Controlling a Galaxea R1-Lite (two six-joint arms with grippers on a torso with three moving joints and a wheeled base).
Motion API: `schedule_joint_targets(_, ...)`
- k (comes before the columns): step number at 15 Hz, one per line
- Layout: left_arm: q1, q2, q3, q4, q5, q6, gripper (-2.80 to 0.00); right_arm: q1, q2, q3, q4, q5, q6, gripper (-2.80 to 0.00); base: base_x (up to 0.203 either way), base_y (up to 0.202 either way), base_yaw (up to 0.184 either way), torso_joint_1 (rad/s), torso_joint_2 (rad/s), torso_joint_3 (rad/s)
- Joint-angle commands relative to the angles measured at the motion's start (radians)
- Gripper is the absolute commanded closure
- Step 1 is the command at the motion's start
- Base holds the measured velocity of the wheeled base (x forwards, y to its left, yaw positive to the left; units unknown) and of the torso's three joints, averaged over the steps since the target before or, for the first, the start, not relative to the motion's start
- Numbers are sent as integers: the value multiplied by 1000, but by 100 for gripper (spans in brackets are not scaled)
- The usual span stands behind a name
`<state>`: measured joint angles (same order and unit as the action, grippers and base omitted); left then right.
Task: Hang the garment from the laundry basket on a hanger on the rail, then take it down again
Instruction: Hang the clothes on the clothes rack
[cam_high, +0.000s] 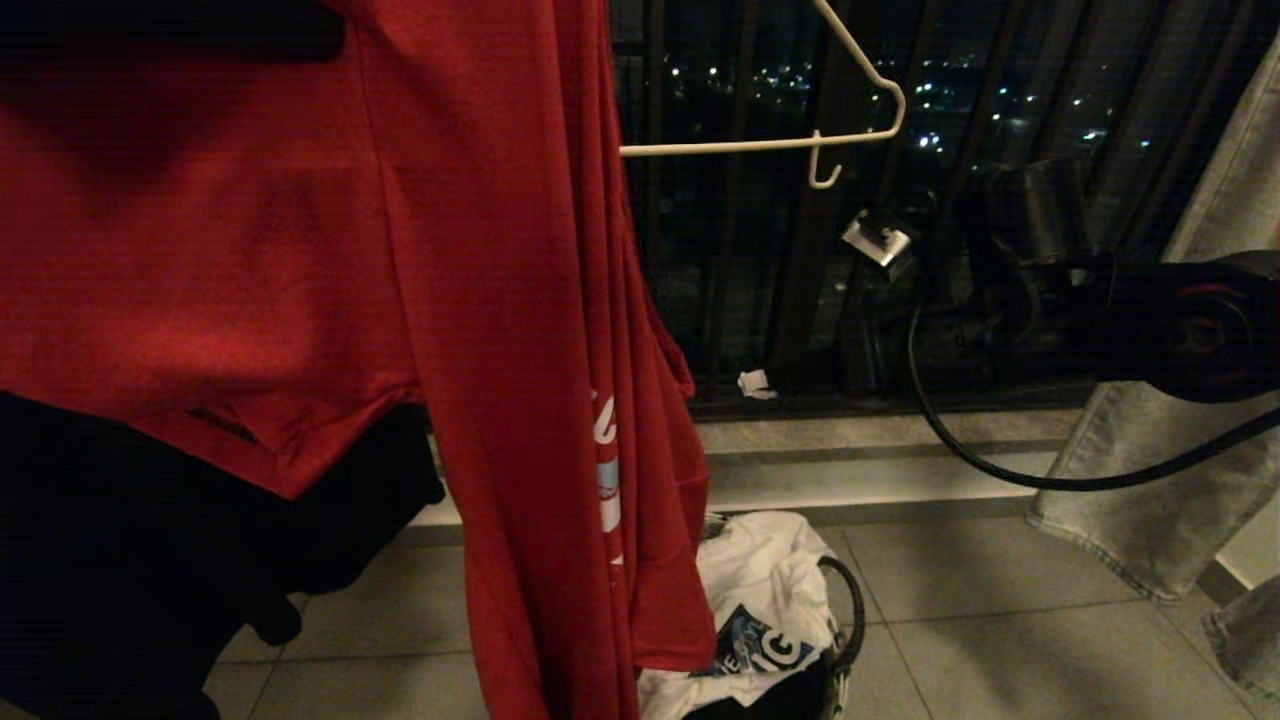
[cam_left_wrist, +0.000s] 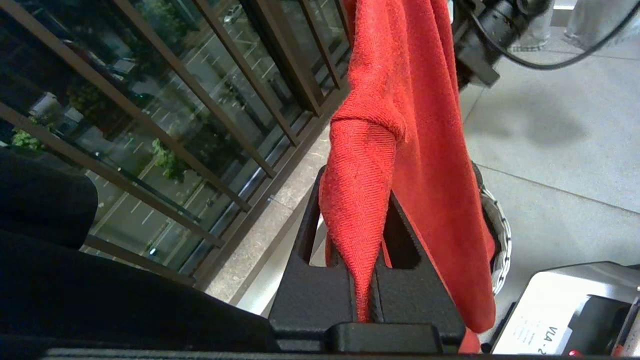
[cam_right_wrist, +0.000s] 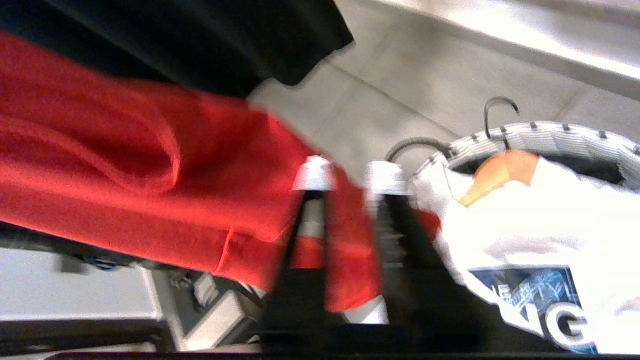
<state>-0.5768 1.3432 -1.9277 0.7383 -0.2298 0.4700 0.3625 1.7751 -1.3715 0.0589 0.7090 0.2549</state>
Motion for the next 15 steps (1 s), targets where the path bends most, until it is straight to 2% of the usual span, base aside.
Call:
schedule_joint_targets(1,0,1,1,4,-2,2,0,29,-34,0,6,-18,2,-280,0,0,0,0,0,0)
schedule_joint_targets(6,-2,8,-4,3,-5,2,0,66,-87,-1,6,-17,84,-280,0,0,0,0,0,0)
schedule_joint_targets(10,-2,7,-2,3,-5,2,0,110,-60,-3,4,-20,119,-280,0,0,0,0,0,0)
schedule_joint_targets(15,-5,8,-7,1,-8,2,0,115,-7,-40,-2,-22,192,-280,0,0,0,0,0,0)
